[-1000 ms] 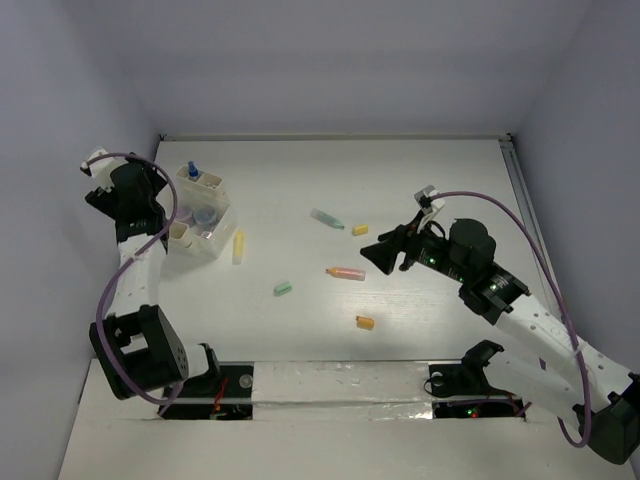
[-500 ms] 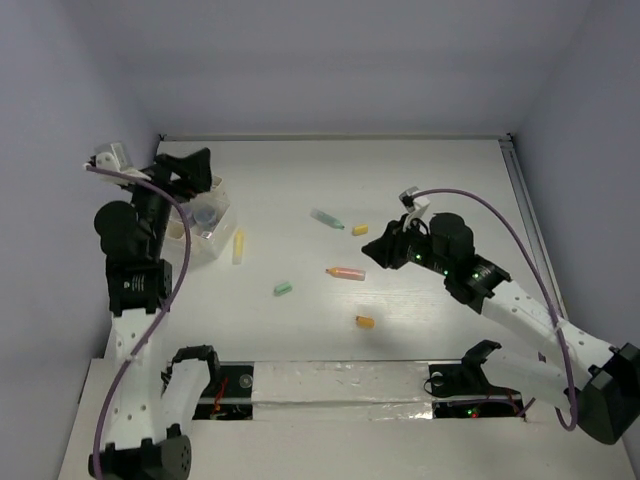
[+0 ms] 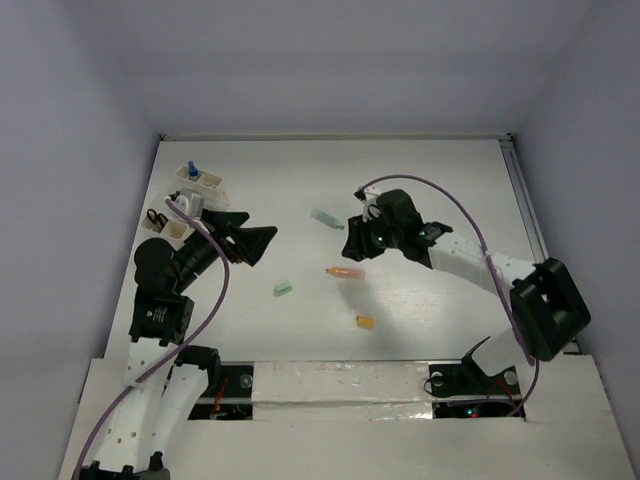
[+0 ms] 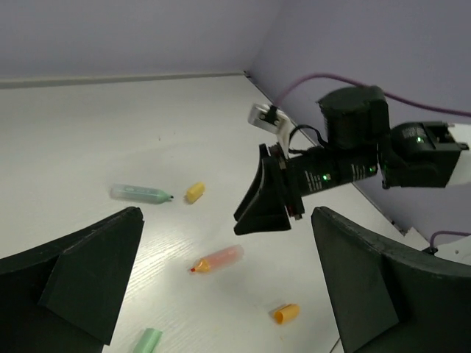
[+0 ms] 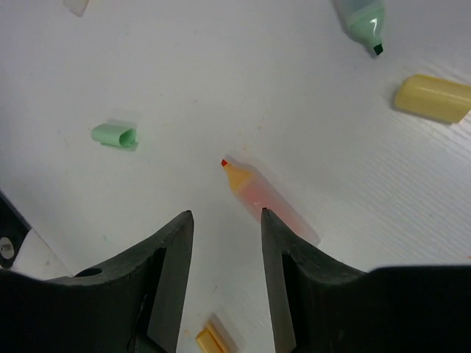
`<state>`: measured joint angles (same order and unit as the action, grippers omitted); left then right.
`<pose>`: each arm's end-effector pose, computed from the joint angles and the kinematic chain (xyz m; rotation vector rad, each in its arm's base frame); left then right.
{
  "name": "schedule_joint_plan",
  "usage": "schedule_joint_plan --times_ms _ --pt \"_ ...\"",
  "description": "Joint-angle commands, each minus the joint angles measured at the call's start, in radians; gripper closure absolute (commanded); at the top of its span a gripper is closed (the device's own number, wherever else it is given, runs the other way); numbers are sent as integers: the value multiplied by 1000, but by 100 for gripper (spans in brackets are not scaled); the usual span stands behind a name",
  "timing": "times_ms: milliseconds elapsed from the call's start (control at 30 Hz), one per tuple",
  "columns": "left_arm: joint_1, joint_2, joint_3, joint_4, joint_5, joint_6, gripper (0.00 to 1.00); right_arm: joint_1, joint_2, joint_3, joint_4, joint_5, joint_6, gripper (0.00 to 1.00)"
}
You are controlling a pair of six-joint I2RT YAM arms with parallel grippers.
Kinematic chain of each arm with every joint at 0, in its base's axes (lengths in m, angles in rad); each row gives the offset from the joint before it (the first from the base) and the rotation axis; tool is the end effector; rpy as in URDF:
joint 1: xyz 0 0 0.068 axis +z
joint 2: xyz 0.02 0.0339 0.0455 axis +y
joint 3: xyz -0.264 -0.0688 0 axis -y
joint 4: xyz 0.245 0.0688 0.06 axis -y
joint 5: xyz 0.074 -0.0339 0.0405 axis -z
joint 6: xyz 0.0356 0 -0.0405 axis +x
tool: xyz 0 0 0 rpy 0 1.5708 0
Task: Sort the stationery into containers
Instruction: Pick up the pen from the center of the board.
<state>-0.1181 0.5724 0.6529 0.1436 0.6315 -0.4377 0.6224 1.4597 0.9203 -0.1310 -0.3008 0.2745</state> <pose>0.1342 -0.0371 0.3588 0.3287 1.4108 -0.8821 0.2509 0.1930 0.2344 -0.5712 2.2645 0.8062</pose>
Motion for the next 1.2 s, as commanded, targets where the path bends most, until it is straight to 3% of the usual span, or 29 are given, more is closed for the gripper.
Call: schedule_joint_plan --times_ms 0,67,200,300,333,400,600,800,900,1000,1167 --pt "-52 23 57 -26 -73 100 1 3 95 200 -79 19 -96 52" --pt "-106 21 68 -84 -206 125 1 3 148 262 -133 23 -127 51" --pt "-164 17 79 -142 -303 145 1 3 218 316 -258 22 -185 47" --pt "-186 21 88 -142 -319 154 1 3 223 290 -315 -53 -202 37" --pt "-198 23 90 -142 -325 154 1 3 231 285 -329 -49 -208 29" --pt "-212 30 90 -166 -342 157 1 3 252 273 -358 -29 -224 23" --pt "-221 38 93 -171 -354 162 1 48 336 334 -397 -9 -262 21" --pt "-212 38 91 -173 -366 159 1 123 450 414 -466 175 -333 20" --pt "-212 40 91 -174 -368 159 1 143 478 437 -478 245 -339 23" --pt "-212 41 90 -174 -368 162 1 152 502 446 -475 288 -333 32" --pt "-212 41 91 -176 -369 162 1 152 550 462 -495 344 -328 58"
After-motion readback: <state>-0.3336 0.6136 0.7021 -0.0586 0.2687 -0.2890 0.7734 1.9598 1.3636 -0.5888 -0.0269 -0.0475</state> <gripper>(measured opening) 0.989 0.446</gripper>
